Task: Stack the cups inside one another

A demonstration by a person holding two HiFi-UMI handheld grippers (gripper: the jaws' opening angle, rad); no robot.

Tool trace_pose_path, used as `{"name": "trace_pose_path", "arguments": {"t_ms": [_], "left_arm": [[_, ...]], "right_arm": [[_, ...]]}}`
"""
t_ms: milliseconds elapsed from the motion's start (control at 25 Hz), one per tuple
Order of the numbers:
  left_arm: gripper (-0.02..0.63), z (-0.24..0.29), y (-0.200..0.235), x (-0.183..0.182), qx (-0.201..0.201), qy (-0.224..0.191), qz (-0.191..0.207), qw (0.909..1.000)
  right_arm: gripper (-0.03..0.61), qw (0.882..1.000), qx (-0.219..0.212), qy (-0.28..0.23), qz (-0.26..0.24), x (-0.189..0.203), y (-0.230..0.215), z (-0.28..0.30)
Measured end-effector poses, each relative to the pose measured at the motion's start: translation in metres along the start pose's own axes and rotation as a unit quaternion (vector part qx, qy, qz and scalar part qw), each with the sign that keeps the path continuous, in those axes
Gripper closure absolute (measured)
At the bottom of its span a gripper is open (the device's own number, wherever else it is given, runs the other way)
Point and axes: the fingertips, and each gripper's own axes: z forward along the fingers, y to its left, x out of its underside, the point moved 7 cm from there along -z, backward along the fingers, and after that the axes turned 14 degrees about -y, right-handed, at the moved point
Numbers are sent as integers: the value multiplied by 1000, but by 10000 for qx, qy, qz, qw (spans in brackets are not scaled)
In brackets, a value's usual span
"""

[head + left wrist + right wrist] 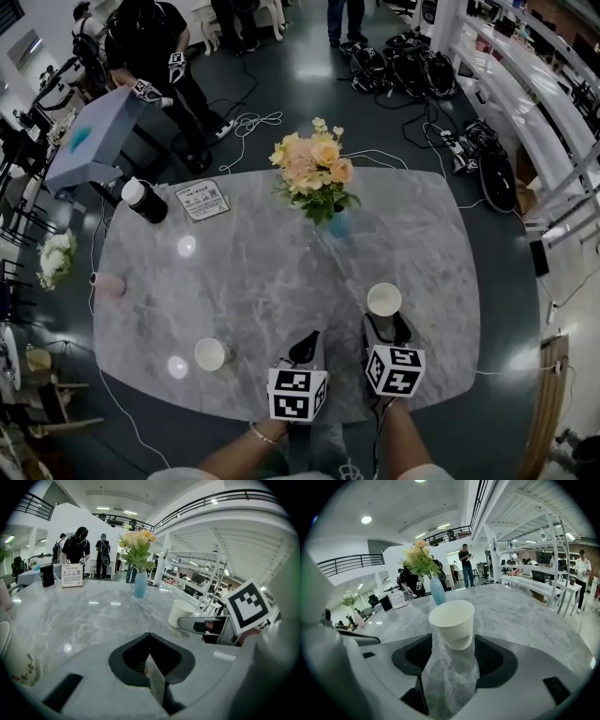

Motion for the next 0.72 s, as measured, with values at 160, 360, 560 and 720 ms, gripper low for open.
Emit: {"name": "trace_pose_path", "arguments": {"t_ms": [160,360,560,720], "left_arm": [[617,1,1,2,-25,10,1,10000],[617,1,4,3,-76,23,-8,10000],[617,-1,6,3,-149,23,-24,9999],[617,-2,7,1,-183,22,-28,9998]], "right_arm": [[334,10000,-24,-21,-75,0,-2,6],[331,9998,-66,-53,-179,-3,-5,13],[331,9995,-123,-62,-279,-7,-3,18],[331,9994,-129,-21,-313,-9,-3,20]]}}
